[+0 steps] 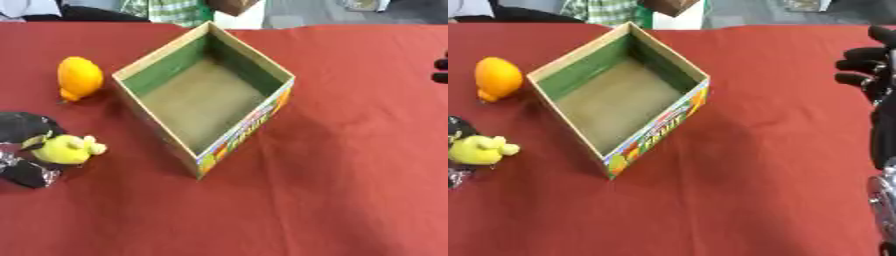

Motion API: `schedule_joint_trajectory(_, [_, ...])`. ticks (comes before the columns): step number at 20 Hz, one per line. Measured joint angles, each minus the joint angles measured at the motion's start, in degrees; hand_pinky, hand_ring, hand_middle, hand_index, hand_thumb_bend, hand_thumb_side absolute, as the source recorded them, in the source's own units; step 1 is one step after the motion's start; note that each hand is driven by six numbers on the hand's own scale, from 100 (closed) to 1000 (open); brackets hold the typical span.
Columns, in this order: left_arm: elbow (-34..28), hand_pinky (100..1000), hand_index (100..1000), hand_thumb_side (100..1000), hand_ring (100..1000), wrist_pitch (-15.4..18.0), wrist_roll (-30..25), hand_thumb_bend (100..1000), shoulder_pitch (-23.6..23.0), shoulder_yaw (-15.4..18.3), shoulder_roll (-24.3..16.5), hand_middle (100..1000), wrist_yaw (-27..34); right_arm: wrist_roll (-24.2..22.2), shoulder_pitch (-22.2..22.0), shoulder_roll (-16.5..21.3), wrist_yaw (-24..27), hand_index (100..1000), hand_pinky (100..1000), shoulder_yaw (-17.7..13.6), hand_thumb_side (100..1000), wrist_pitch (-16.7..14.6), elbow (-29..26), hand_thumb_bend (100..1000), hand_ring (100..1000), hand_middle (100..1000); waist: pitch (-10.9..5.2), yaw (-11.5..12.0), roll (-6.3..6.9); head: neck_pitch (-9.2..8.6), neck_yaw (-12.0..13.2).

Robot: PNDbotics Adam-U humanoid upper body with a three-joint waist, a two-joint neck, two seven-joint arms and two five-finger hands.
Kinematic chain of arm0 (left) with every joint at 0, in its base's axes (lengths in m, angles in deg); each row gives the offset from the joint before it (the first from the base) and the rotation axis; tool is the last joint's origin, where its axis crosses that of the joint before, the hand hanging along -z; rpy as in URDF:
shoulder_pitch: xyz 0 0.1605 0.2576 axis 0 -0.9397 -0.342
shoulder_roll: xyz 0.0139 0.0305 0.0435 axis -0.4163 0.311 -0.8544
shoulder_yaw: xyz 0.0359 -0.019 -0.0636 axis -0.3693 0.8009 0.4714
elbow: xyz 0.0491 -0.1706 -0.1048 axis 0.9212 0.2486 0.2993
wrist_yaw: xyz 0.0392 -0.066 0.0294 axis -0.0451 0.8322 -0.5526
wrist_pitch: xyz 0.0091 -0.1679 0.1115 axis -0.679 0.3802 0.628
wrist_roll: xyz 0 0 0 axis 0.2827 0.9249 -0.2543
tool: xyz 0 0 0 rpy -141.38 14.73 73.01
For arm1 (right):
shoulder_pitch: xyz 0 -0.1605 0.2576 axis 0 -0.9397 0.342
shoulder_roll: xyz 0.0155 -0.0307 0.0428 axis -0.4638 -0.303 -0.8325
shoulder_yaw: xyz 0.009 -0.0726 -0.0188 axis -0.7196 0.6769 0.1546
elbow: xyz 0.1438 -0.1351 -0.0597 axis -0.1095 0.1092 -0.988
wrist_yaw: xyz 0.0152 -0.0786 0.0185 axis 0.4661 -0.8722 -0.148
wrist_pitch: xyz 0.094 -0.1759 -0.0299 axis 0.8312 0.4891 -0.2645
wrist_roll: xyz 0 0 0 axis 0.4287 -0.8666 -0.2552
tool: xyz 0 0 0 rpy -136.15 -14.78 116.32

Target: Pick up objects on the table and place them in the box.

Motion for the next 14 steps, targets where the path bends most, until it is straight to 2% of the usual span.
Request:
schedule_joint_trajectory(2, [-0.1,587,773,280,660,-0.5,0.7,100,0.1,0.0,0.0,668,0.7,0.0,-0.1,0.0,0.0,853,667,0.0,876,0.0,0.0,100,666,599,0.0,0.0,0.0,0.0,0.0])
schedule_joint_trajectory(6, [-1.8,519,718,307,609,-1.2,1.5,100,0.8,0.2,0.0,627,3.3,0.0,-0.1,-0.1,0.0,853,667,0.0,875,0.0,0.0,100,666,599,-0.16,0.1,0.0,0.01,-0.1])
schedule_joint_trajectory(14, [-5.6,483,577,304,576,-4.0,3.0,100,3.8,2.8,0.0,595,3.6,0.0,-0.1,-0.3,0.0,851,667,0.0,870,0.0,0.0,100,667,600,-1.22,0.3,0.0,0.55,-0.9])
